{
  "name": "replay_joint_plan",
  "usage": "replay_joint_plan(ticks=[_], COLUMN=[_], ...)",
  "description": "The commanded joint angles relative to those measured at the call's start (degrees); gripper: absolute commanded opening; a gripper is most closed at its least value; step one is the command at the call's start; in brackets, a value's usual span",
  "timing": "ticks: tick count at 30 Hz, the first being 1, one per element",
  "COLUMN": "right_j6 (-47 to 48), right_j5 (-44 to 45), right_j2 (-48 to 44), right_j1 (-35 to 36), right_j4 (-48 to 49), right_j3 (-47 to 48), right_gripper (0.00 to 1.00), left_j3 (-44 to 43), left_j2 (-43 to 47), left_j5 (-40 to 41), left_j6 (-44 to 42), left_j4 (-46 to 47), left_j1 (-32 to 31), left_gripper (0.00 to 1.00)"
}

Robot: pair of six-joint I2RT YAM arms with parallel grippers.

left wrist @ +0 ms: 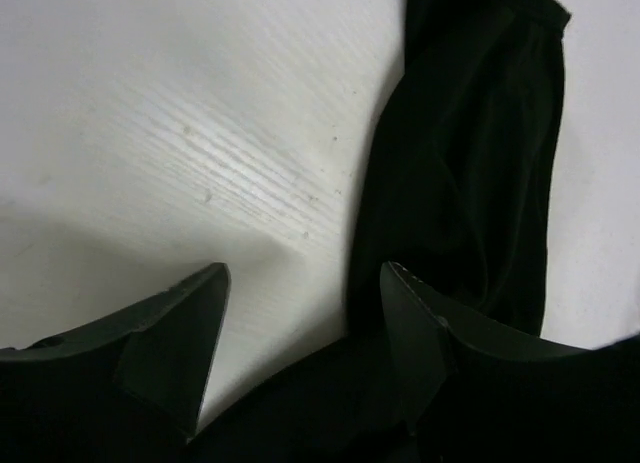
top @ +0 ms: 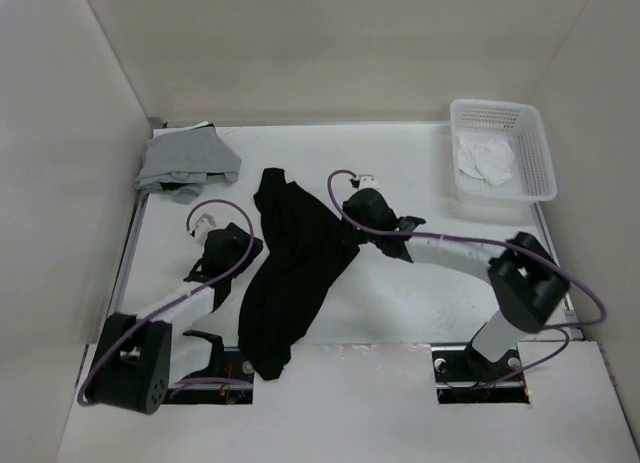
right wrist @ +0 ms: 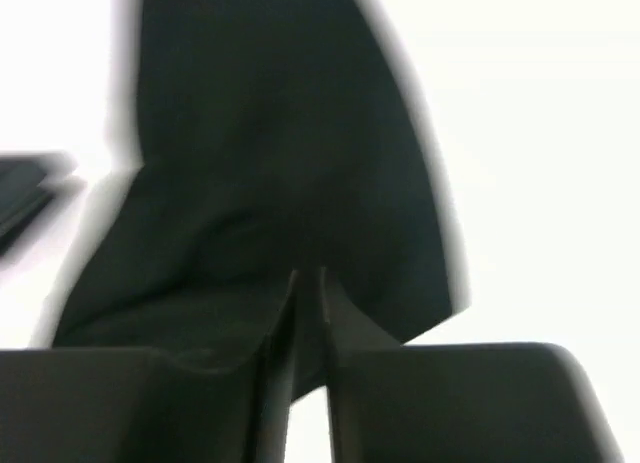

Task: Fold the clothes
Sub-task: Flatten the tank top out

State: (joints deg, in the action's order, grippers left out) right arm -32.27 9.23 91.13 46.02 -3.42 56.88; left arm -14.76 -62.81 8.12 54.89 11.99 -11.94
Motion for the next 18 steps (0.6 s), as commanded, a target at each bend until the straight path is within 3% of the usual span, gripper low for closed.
replay_joint_plan(ticks=[1,4,8,10,11,13,16,18], right_j6=[-1.8,-2.9,-4.5,-4.5,-4.5,-5.2,-5.3,-4.3], right_j5=[2.5,2.6,2.9,0.7,0.3,-2.6,-0.5,3.1], right_j2=[9.1,11.8,13.1,15.0,15.2,15.8,11.8,5.7], right_j1=[-5.0,-5.4,-5.6,-5.6,-5.6,-5.8,-5.7,-5.4], right_j4=[-0.9,-1.1,-0.9,-1.3,-1.3,-0.6,2.6,4.2], right_j3=[2.5,2.6,3.1,4.5,4.7,5.1,3.1,1.1], right_gripper=[0.45,0.52,0.51,0.37,0.35,0.16,0.00,0.00], left_j3=[-5.5,-7.4,-10.4,-12.2,-12.6,-14.1,-14.2,-13.5], left_j2=[-11.5,-17.9,-24.8,-28.5,-29.3,-31.1,-27.7,-22.0], left_j5=[-1.6,-2.9,-3.5,-4.9,-5.3,-6.3,-5.8,-5.3], left_j6=[-2.6,-2.6,-1.8,-0.9,-0.8,0.6,1.6,1.8], left_j4=[6.5,11.3,16.1,18.8,19.2,20.3,20.8,20.1], left_j1=[-3.6,-4.6,-4.7,-4.7,-4.7,-4.7,-5.6,-6.2], left_gripper=[0.59,0.54,0.48,0.29,0.25,0.10,0.02,0.00])
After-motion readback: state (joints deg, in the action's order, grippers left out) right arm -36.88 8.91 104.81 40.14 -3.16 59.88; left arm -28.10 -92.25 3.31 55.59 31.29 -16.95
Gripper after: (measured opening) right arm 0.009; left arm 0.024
